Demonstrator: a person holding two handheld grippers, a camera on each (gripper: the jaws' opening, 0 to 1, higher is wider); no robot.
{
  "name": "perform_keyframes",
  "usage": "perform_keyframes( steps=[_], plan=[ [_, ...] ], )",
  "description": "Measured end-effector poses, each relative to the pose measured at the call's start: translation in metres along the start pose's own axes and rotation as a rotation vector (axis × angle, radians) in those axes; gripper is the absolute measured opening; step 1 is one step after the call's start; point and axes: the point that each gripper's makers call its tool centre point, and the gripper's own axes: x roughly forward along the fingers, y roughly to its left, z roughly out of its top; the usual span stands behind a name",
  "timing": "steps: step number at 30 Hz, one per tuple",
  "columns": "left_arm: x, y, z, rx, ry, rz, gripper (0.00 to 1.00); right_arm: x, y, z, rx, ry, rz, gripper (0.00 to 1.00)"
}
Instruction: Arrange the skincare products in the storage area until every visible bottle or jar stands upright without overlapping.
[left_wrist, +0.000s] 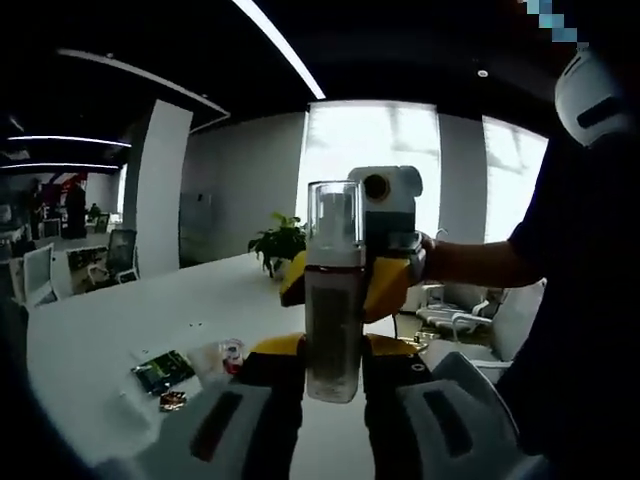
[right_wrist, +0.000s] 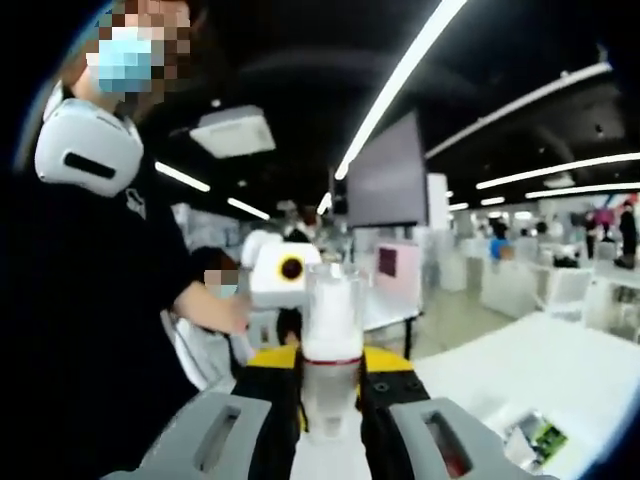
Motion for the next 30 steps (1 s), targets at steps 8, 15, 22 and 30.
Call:
perform_keyframes(
  steps=[8,15,22,30],
  plan=[
    [-0.004,0.005,-0.014,-0.03,0.038,0.052,0.53,0.002,-0.002,-0.011,0.015,0.003,-0.013,0.14],
    [-0.009,0.011,-0.023,-0.046,0.062,0.094,0.74,0.001,0.001,-0.013,0.021,0.001,-0.023,0.14],
    [-0.013,0.015,-0.039,-0.064,0.126,0.123,0.91,-0.001,0.004,-0.017,0.032,0.008,-0.028,0.14],
    [-0.02,0.022,-0.049,-0.099,0.155,0.168,0.97,0.0,0.006,-0.022,0.057,-0.003,-0.034,0.14]
  ],
)
